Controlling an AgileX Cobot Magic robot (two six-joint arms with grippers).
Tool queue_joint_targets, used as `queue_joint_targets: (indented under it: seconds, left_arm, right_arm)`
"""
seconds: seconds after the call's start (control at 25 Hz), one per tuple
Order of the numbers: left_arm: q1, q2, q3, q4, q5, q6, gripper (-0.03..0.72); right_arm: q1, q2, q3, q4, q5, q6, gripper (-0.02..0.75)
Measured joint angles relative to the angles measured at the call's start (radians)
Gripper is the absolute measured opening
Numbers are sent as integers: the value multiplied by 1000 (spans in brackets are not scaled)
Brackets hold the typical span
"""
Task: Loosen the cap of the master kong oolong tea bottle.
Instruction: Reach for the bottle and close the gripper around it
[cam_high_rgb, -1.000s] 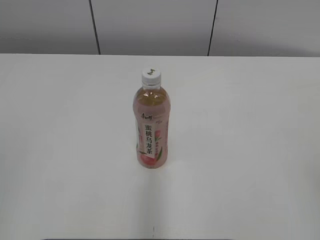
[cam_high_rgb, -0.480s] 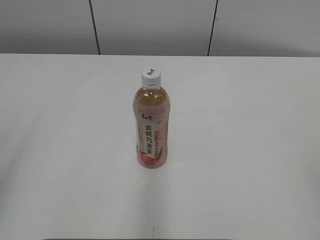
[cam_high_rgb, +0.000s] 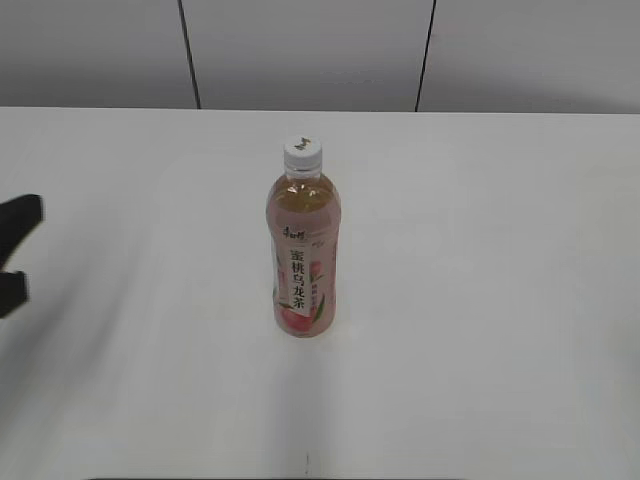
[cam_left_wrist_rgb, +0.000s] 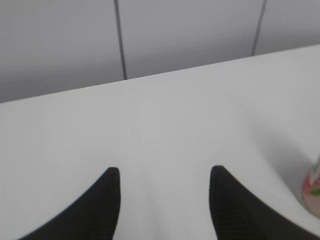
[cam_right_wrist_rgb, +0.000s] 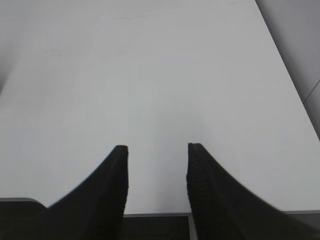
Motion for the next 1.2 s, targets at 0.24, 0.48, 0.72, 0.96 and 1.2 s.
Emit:
queue_joint_targets:
  seconds: [0.24,0.48,0.72,0.96,1.2]
  left_arm:
    - [-189,357,0,128,-330,-92,380]
    - [-199,567,-1,375,-604,-237,522]
    - [-199,825,-19,507,-851,-252,547]
    - [-199,1031,-72,570,-907,-278,554]
    - [-199,1074,-157,591,-914,-312,561]
  right_arm:
    - [0,0,0,0,0,0,301]
    - [0,0,0,0,0,1,301]
    - [0,0,0,0,0,1,301]
    - [0,0,0,0,0,8,301]
    - [0,0,0,0,0,25,301]
